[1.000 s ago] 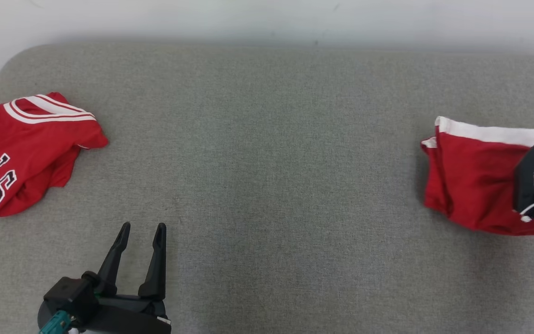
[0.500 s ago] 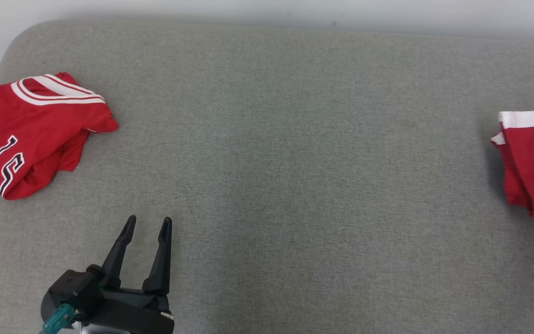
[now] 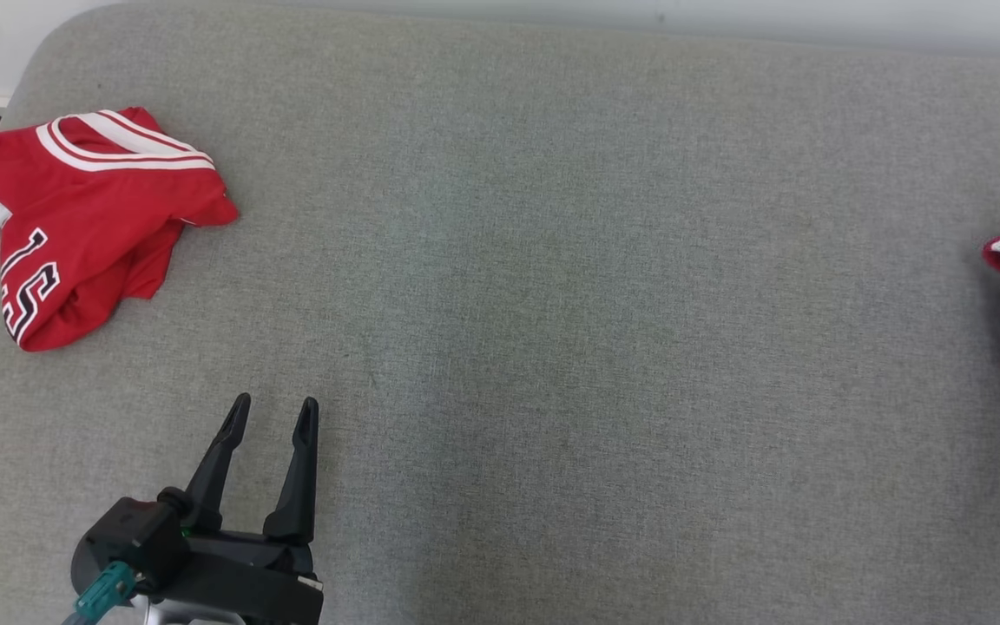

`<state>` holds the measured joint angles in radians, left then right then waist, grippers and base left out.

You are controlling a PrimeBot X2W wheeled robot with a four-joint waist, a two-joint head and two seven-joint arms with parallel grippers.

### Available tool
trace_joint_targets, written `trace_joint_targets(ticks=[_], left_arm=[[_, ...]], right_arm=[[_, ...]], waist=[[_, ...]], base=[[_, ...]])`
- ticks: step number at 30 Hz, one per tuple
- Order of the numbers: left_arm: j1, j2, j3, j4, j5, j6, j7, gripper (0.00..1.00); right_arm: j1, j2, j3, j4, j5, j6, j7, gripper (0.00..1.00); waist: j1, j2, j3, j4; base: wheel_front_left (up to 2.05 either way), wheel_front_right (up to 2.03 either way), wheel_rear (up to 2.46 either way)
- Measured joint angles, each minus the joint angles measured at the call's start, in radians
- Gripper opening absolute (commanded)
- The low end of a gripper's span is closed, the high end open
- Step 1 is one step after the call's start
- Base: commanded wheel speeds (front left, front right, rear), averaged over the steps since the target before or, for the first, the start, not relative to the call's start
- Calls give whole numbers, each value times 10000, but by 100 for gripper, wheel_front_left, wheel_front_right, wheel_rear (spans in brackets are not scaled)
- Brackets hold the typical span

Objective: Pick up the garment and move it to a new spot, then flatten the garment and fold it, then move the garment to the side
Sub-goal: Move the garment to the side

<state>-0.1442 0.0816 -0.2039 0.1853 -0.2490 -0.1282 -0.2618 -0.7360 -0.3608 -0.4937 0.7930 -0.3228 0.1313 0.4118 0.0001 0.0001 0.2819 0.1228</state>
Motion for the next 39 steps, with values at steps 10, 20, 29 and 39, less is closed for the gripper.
trace_joint_targets(ticks=[10, 20, 29, 39], left_arm=[[-18, -29, 19, 77, 21, 0, 0, 100], [274, -63, 169, 21, 130, 44, 0, 100], [702, -15, 249, -274, 499, 123, 0, 100], [874, 115, 211, 414, 451, 217, 211, 100]], right_arm=[[-81, 717, 259, 157, 309, 0, -1009, 100], [543, 1626, 1705, -470, 1463, 0, -2556, 100], [2197, 1985, 3237, -1935, 3411, 0, -3661, 100], [4297, 2272, 3595, -3814, 4516, 0, -4711, 100]], waist=[[-2, -1, -311, -99], [-2, -2, -1110, -260], [-3, -3, -1958, -383], [-4, -3, -2790, -545]], base=[[0, 0, 0], [0, 0, 0], [0, 0, 0], [0, 0, 0]])
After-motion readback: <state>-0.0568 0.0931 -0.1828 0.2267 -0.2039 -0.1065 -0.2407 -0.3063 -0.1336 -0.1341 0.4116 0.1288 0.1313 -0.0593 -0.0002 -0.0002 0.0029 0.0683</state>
